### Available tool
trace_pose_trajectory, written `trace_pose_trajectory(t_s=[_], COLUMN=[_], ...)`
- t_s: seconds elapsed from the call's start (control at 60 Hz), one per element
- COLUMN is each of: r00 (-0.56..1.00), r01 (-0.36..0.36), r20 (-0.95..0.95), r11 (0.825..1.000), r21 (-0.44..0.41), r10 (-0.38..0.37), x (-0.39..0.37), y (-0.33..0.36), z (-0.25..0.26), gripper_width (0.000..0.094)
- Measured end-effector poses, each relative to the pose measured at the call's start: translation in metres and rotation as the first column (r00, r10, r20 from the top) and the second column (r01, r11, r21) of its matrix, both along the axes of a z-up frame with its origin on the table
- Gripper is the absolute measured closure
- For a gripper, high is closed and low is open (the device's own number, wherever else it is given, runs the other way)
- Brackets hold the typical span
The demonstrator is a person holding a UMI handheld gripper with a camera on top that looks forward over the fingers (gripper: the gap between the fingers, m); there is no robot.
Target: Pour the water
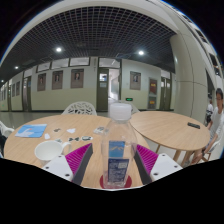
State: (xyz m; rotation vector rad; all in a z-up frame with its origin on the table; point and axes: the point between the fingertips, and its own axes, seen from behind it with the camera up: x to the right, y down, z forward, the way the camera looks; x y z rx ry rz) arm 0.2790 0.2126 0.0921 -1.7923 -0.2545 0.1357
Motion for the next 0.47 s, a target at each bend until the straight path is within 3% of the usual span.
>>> trace_pose_trajectory(t_s=[0.083, 0.233, 0.467], r00=[1.0, 0.999, 0.99], r01=[-0.017, -0.031, -0.133], r20=[-0.007, -0.011, -0.034], r11=[1.0, 0.999, 0.99], r21=[0.007, 0.019, 0.055], r10=[0.017, 0.031, 0.135], x=[0.005, -0.012, -0.081], y=[-0.008, -0.083, -0.195], z=[0.015, 0.028, 0.038], gripper_width=[0.0082, 0.009, 0.008])
